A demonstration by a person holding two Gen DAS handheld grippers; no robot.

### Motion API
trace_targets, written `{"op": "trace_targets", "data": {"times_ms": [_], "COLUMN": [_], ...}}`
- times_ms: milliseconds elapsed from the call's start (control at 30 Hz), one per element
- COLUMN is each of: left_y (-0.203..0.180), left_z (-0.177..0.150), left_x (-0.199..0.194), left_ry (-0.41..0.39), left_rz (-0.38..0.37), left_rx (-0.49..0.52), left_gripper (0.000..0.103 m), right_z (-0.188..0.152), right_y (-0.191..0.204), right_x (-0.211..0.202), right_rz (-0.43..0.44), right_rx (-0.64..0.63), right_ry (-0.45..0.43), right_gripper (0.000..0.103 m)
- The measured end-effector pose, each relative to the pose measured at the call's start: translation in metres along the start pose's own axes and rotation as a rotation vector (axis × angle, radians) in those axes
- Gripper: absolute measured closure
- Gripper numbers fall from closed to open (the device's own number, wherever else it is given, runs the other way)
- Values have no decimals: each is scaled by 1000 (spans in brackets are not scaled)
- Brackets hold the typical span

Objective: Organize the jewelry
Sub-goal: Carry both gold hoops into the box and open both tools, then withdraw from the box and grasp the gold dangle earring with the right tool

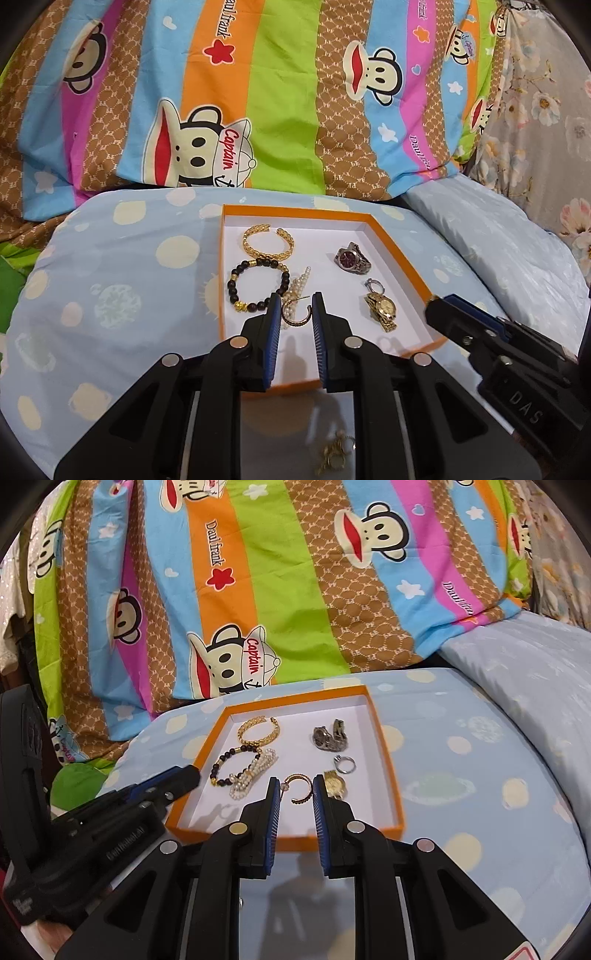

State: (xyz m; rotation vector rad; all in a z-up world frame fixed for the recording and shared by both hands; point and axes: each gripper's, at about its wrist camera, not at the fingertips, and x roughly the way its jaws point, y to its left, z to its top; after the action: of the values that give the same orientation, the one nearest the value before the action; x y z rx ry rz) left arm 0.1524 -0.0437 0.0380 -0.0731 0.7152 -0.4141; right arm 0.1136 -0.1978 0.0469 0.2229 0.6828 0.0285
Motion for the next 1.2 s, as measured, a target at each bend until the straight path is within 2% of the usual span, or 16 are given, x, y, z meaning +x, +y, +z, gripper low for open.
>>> {"op": "trace_targets", "data": {"times_ms": [267, 400, 667, 833, 967, 1033, 1100, 1200], "left_y": [9, 15, 15, 21, 31, 33, 32, 30], "left_z": [-9, -11, -11, -9, -10, -15, -25, -38], "left_x": [27, 33, 33, 27, 13, 3, -11, -26], "left_ry": [62, 86, 86, 55, 4, -9, -23, -17], "left_rz": [3, -5, 1, 22, 57, 35, 58, 50], "left_rx": [-9, -28, -18, -54, -90, -86, -62, -41], "left_gripper": [87, 87, 86, 84, 85, 85, 85, 85], "right_z": [-11, -15, -15, -16, -21, -28, -40, -55], "right_y": [1, 1, -11, -15, -10, -8, -4, 1], "right_x": [37, 42, 43, 37, 20, 11, -3, -16], "right_rz": [10, 14, 33, 35, -3, -21, -34, -23], "right_rx": [11, 14, 73, 92, 51, 28, 8, 13], "right_ry": [68, 79, 80, 56, 23, 17, 21, 37], "right_gripper": [86, 86, 83, 83, 83, 83, 83, 83]}}
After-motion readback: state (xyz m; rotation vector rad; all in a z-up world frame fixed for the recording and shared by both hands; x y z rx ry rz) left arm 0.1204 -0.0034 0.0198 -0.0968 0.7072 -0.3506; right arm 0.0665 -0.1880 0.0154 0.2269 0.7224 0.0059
